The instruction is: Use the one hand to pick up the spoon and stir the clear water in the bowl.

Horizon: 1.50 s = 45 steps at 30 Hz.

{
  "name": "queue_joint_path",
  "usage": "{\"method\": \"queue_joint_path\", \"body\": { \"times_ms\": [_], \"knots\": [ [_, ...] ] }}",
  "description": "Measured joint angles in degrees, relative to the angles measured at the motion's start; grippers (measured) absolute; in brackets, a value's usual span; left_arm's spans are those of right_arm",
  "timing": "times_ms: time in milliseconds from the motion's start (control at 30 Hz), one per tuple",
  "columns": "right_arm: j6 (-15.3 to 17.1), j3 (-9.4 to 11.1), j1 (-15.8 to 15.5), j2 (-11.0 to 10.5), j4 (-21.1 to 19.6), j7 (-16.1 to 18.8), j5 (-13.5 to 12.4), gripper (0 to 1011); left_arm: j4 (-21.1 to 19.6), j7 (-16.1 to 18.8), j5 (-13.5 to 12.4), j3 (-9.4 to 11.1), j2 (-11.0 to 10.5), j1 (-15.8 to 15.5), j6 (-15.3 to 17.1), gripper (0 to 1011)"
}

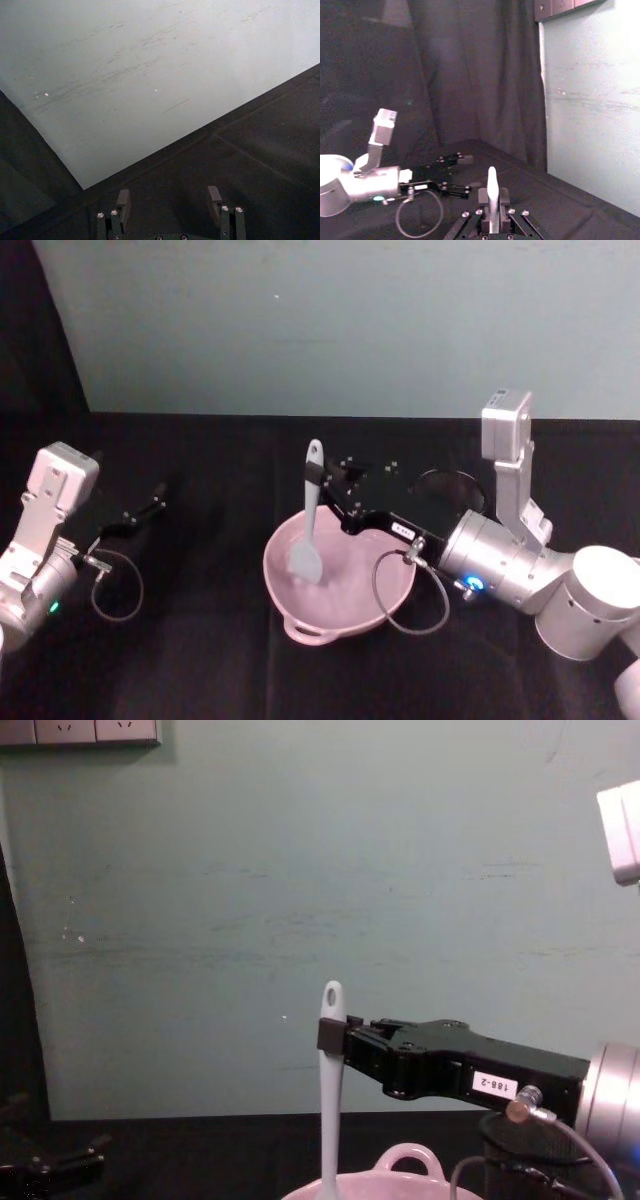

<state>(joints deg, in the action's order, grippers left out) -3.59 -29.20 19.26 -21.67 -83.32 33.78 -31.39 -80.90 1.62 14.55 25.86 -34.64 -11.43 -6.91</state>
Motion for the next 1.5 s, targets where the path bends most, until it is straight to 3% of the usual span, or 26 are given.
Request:
{"method": "queue_joint_path", "body": {
  "times_ms": [200,367,567,800,1033,1167,1500],
  "knots": [
    [-0.5,0.5,1.9,0.3,3.0,-0.1,0.3,121,0.0,0.0,0.0,0.0,0.0,0.0,0.0,1005],
    [-0.8,2.2,2.4,-0.7,4.0,-0.8,0.4,120,0.0,0.0,0.0,0.0,0.0,0.0,0.0,1005],
    [-0.9,4.1,1.5,-2.4,3.1,-1.6,0.4,121,0.0,0.0,0.0,0.0,0.0,0.0,0.0,1005],
    [-0.4,4.7,-0.3,-3.8,0.8,-1.6,0.4,121,0.0,0.0,0.0,0.0,0.0,0.0,0.0,1005],
    [0.2,4.0,-2.4,-4.4,-2.3,-1.2,0.4,120,0.0,0.0,0.0,0.0,0.0,0.0,0.0,1005],
    [0.5,2.6,-3.6,-4.0,-4.2,-0.6,0.3,121,0.0,0.0,0.0,0.0,0.0,0.0,0.0,1005],
    [0.4,0.5,-3.0,-2.1,-4.2,0.1,-0.2,121,0.0,0.0,0.0,0.0,0.0,0.0,0.0,1005]
  ]
}}
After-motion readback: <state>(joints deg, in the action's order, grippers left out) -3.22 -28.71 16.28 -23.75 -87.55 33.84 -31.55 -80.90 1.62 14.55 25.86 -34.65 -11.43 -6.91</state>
